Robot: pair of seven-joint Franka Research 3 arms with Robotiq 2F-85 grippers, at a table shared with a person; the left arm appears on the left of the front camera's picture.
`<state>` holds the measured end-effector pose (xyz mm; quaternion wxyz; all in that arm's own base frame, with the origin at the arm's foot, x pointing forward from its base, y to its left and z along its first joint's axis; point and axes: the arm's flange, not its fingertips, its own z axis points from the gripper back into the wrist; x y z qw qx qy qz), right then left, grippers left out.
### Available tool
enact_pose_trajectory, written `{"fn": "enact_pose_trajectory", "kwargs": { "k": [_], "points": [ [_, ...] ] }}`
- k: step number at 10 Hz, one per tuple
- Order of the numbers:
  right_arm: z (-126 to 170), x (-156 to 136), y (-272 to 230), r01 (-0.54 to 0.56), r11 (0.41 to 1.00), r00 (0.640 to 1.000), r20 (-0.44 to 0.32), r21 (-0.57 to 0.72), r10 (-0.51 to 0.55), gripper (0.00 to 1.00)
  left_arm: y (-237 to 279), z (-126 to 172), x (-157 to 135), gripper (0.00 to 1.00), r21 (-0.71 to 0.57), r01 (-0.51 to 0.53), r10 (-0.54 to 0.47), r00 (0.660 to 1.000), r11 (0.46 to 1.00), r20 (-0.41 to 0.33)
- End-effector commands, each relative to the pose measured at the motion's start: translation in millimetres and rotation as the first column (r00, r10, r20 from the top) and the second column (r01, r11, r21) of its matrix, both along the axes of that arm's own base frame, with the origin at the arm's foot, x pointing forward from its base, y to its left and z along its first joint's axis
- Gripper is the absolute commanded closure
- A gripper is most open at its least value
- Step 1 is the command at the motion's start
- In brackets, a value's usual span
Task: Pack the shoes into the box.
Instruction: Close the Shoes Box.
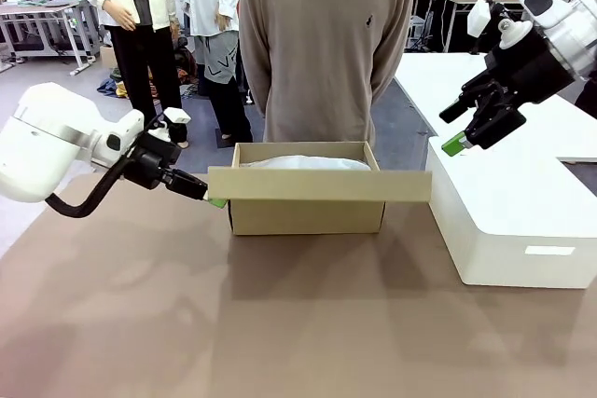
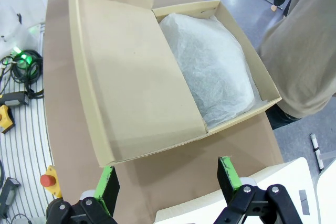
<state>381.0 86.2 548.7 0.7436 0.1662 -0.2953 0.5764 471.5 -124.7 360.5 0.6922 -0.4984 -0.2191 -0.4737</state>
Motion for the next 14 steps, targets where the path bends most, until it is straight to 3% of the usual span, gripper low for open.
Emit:
{"fn": "enact_pose_trajectory", "kwargs": {
  "k": [1,4,8,14],
  "points": [
    [1,2,-1,-0.027,0.999,1.000,0.013,0.026,0.027,0.00,-8,6,-10,1.00,-0.041,0.003,-0.001,1.000,0.999,0.026],
    [1,2,-1,-0.027,0.999,1.000,0.013,0.026,0.027,0.00,-12,9,-10,1.00,-0.088,-0.020,0.027,0.997,0.996,0.072],
    [1,2,-1,-0.027,0.999,1.000,0.013,0.026,0.027,0.00,-13,37,-18,1.00,-0.004,-0.149,0.147,0.971,0.989,0.188],
    [1,2,-1,-0.027,0.999,1.000,0.013,0.026,0.027,0.00,-25,81,25,1.00,0.160,-0.297,0.234,0.916,0.941,0.325]
  ]
}}
